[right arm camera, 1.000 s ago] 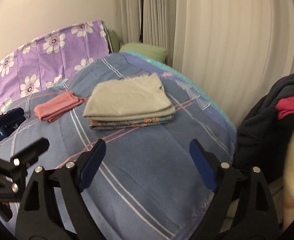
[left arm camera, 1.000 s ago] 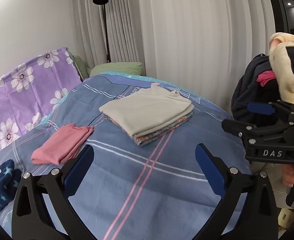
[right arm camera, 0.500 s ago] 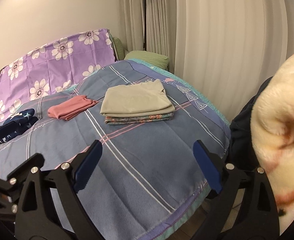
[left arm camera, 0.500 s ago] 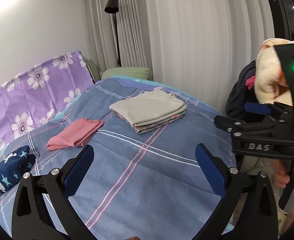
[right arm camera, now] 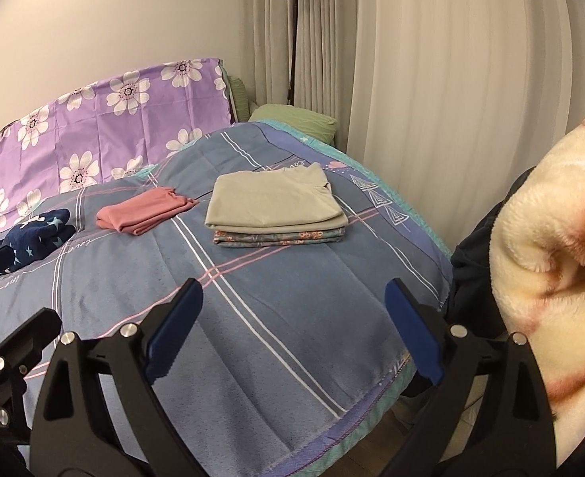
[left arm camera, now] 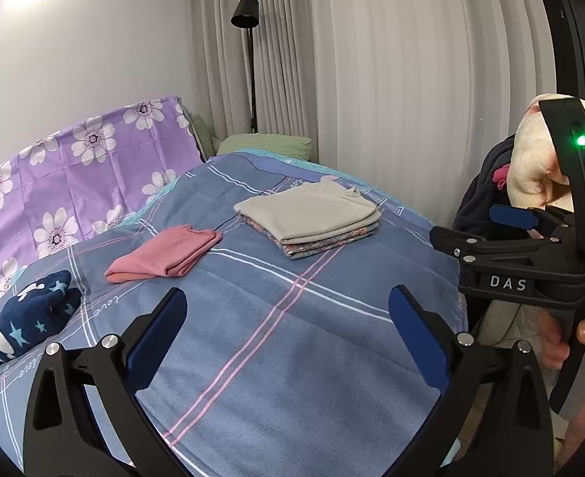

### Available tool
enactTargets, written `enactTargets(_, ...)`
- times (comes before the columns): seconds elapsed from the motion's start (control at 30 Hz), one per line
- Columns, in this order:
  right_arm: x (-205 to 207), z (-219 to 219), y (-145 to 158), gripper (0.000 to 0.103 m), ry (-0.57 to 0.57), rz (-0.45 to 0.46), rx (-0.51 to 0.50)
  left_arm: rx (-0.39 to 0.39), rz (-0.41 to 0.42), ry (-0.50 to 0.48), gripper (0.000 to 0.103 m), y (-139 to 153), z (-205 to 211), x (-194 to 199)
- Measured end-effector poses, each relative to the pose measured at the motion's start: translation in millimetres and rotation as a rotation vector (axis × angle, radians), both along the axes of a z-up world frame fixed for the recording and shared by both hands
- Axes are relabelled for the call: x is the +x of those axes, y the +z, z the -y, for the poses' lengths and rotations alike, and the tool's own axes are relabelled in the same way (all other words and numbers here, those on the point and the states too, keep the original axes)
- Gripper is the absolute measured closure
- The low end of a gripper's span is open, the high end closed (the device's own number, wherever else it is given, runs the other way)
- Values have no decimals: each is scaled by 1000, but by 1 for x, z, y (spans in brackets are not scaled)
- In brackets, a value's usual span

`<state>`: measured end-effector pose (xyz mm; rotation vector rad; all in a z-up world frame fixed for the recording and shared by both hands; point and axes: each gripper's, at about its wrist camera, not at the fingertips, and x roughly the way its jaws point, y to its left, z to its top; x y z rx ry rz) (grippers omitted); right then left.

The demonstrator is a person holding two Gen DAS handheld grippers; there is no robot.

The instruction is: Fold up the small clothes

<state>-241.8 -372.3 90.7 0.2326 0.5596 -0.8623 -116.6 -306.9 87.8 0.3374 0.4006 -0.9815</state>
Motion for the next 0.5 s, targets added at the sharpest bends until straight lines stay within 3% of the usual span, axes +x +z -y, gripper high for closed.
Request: enactTargets(0.5, 5, -5, 1, 8, -3, -17, -8, -4, -8, -9, 1, -4, -13, -1)
